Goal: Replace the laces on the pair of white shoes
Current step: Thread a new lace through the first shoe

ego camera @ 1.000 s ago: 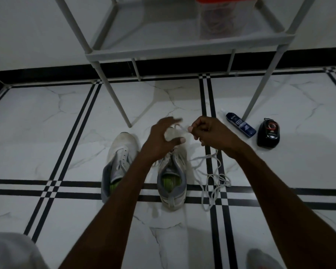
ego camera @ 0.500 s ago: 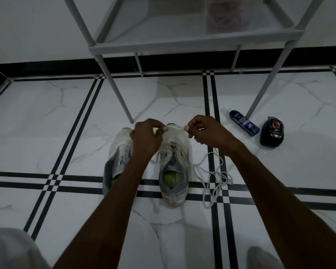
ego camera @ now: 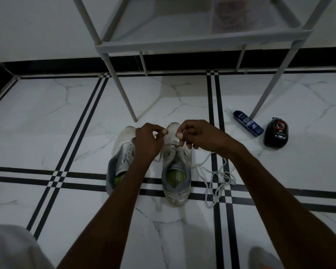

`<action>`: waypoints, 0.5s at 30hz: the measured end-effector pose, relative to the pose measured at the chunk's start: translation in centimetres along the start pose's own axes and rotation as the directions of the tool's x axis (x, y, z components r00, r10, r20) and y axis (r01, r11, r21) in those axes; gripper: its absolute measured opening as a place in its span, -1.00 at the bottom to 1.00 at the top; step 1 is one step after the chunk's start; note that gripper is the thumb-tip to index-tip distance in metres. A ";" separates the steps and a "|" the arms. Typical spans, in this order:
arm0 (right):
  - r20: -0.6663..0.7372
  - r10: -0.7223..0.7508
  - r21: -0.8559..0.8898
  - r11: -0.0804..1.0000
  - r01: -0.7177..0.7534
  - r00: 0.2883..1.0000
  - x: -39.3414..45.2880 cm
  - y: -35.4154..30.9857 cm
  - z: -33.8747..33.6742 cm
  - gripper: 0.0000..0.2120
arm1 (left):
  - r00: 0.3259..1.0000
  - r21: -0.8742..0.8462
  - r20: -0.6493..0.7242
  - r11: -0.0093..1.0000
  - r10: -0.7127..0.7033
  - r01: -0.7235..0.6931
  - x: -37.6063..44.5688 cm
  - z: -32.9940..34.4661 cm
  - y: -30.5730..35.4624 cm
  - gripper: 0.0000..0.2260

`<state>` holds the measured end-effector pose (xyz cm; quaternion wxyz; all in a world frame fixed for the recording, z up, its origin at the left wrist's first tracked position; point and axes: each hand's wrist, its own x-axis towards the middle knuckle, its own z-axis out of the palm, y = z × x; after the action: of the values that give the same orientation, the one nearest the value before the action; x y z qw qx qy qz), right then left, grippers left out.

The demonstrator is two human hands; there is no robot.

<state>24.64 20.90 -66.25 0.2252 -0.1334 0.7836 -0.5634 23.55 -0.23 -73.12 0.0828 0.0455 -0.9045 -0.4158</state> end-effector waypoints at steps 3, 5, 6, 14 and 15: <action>0.088 -0.008 0.027 1.000 0.005 0.996 -0.2 -1.0 -0.5 -0.82 | 0.997 0.056 -0.056 0.997 -0.053 0.056 -0.4 -0.4 0.3 -0.92; 0.154 -0.008 0.061 0.998 -0.001 0.988 -0.2 -1.0 -0.5 -0.81 | 0.996 0.045 -0.066 0.997 -0.059 0.062 -0.6 -0.3 0.2 -0.94; 0.180 -0.002 0.088 0.996 -0.015 0.984 -0.2 -0.8 -0.5 -0.80 | 0.998 0.028 -0.055 0.999 -0.032 0.033 -0.8 -0.3 0.1 -0.96; -0.112 0.026 -0.156 0.987 -0.043 0.993 2.3 1.8 0.9 -0.84 | 0.954 -0.081 0.298 0.997 0.007 0.018 -4.0 -1.5 0.0 -0.81; -0.120 0.003 -0.239 0.970 -0.032 0.993 2.7 2.1 1.3 -0.84 | 0.923 -0.074 0.384 0.996 -0.008 0.040 -4.5 -1.6 -0.1 -0.78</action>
<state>23.07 19.27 -69.08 0.1656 -0.1191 0.8593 -0.4691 28.31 -0.79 -72.70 -0.0991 -0.0291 -0.8851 -0.4538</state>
